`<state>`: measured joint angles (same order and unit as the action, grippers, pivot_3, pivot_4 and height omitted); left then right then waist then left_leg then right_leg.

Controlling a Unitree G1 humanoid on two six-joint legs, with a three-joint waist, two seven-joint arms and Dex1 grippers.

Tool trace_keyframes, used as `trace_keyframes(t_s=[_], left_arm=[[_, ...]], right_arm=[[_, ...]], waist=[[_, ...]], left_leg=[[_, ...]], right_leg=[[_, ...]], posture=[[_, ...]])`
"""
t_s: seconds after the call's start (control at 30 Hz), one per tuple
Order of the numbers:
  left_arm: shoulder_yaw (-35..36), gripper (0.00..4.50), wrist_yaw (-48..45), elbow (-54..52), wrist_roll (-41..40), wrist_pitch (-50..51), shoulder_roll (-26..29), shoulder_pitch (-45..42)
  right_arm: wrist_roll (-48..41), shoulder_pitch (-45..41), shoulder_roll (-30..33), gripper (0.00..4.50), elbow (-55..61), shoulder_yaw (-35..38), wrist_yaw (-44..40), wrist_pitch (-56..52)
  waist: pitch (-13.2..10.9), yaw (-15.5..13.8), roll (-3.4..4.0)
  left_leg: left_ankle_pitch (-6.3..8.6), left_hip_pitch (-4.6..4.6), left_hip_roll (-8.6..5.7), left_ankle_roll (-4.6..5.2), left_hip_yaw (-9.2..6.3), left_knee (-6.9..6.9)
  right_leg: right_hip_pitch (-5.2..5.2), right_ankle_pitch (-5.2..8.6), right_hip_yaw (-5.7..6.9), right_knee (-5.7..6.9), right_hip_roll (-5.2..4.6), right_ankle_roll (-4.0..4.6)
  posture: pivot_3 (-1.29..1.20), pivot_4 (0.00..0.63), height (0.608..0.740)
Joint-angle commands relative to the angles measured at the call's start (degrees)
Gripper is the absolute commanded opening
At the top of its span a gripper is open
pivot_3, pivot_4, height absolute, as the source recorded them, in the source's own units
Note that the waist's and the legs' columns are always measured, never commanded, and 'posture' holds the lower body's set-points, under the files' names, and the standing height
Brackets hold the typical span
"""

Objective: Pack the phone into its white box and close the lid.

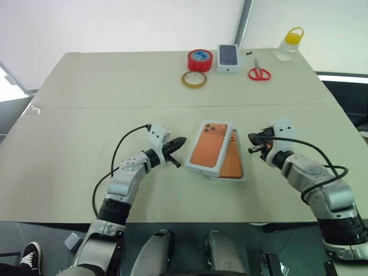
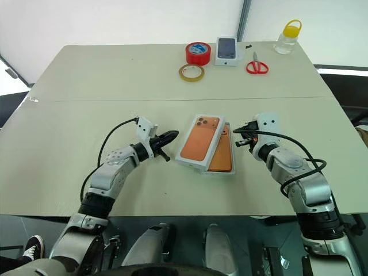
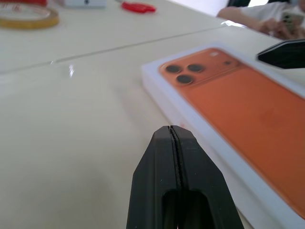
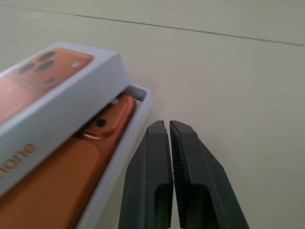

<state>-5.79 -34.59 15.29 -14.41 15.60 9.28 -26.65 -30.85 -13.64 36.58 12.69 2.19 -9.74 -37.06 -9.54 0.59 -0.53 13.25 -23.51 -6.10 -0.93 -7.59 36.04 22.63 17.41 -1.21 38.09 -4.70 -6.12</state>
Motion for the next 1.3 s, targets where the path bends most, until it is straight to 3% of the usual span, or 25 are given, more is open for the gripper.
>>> trace_keyframes(t_s=[0.03, 0.37, 0.63, 1.3], left_arm=[[1.3, 0.0, 2.9, 3.4, 1.6, 0.1, -0.3, -3.6], [-2.3, 0.0, -1.9, 10.1, 3.0, 6.6, 0.0, -7.4], [-6.2, 0.0, -7.4, 9.3, 3.5, 10.9, -2.3, -8.8], [-8.2, 0.0, -11.1, 3.8, 1.6, 15.9, -8.0, -10.1]], right_arm=[[4.6, -0.2, 0.3, 0.03, 3.7, -2.1, -3.0, 2.4], [13.5, -0.3, 0.8, 0.03, 5.7, -5.7, -9.9, 4.9], [15.8, -0.2, -0.6, 0.03, 5.4, -5.6, -13.1, 4.7], [19.0, 2.7, -0.3, 0.03, 7.2, -1.3, -15.9, 3.4]], waist=[[0.0, 0.1, -0.01], [0.0, 0.0, -0.02], [0.0, -0.8, -0.04], [0.0, -1.3, -0.07]], left_leg=[[0.0, 0.0, 0.0, 0.0, 0.0, -0.01], [-0.03, 0.11, -0.02, -0.06, -0.01, 0.01], [-0.02, 0.1, -0.07, -0.05, -0.03, 0.04], [-0.02, 0.08, -0.08, -0.06, -0.02, 0.06]], right_leg=[[0.01, 0.0, 0.01, 0.0, 0.01, 0.0], [-0.11, 0.0, 0.04, 0.01, 0.01, -0.01], [-0.16, 0.01, 0.05, -0.04, -0.03, -0.03], [-0.16, 0.02, 0.04, -0.08, -0.06, -0.05]], posture=[[0.0, 0.15, 0.74], [0.0, 0.15, 0.74], [0.0, 0.15, 0.74], [0.0, 0.15, 0.74]])
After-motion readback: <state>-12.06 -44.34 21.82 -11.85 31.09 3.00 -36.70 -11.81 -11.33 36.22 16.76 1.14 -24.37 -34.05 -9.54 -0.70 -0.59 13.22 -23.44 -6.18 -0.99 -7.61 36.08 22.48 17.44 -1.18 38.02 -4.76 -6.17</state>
